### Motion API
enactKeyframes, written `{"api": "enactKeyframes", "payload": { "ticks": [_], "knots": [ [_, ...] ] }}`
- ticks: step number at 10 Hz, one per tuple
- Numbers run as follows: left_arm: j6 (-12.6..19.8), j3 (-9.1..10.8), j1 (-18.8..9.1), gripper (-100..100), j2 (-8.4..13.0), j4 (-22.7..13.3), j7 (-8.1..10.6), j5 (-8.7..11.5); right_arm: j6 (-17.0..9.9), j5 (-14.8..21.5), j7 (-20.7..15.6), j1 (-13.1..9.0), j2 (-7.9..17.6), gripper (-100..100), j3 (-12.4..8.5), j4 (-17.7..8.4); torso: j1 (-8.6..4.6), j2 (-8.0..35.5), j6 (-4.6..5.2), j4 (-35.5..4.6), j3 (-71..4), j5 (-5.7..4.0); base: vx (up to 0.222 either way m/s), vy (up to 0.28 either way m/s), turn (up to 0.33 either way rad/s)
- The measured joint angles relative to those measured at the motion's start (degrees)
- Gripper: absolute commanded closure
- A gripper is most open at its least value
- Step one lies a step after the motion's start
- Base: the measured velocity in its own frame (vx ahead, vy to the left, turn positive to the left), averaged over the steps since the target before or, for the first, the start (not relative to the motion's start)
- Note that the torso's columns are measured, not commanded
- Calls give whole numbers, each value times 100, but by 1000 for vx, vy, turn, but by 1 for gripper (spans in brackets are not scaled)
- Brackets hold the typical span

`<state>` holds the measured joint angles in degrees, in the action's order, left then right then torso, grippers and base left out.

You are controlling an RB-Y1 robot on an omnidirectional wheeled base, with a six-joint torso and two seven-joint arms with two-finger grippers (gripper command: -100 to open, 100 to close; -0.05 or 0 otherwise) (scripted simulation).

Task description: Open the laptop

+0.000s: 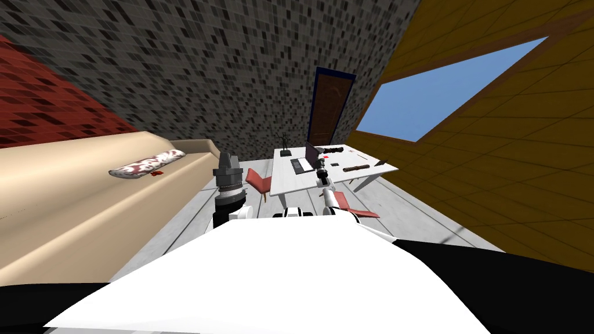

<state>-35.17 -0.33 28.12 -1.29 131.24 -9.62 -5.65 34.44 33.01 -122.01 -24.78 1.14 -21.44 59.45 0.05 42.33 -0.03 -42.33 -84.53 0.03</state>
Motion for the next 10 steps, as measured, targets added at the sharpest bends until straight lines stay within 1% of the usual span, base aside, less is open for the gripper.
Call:
{"api": "enactKeyframes", "payload": {
  "ticks": [3,5,9,10],
  "knots": [
    [0,0,0,0,0,0,0,0,152,154,-384,99,-30,100,26,94,-4,-9,3,6,-7,-3,5,18,46],
    [0,0,0,0,0,0,0,0,306,272,-705,143,-37,100,23,94,-6,-5,3,5,-4,-3,7,17,43],
    [0,0,0,0,0,0,0,0,561,534,-1323,307,-74,100,58,236,-5,-4,3,5,-3,-3,5,15,38],
    [0,0,1,0,0,0,0,0,578,541,-1360,311,-76,-100,59,238,-9,-4,4,5,-4,-4,-2,33,42]
  ]
}}
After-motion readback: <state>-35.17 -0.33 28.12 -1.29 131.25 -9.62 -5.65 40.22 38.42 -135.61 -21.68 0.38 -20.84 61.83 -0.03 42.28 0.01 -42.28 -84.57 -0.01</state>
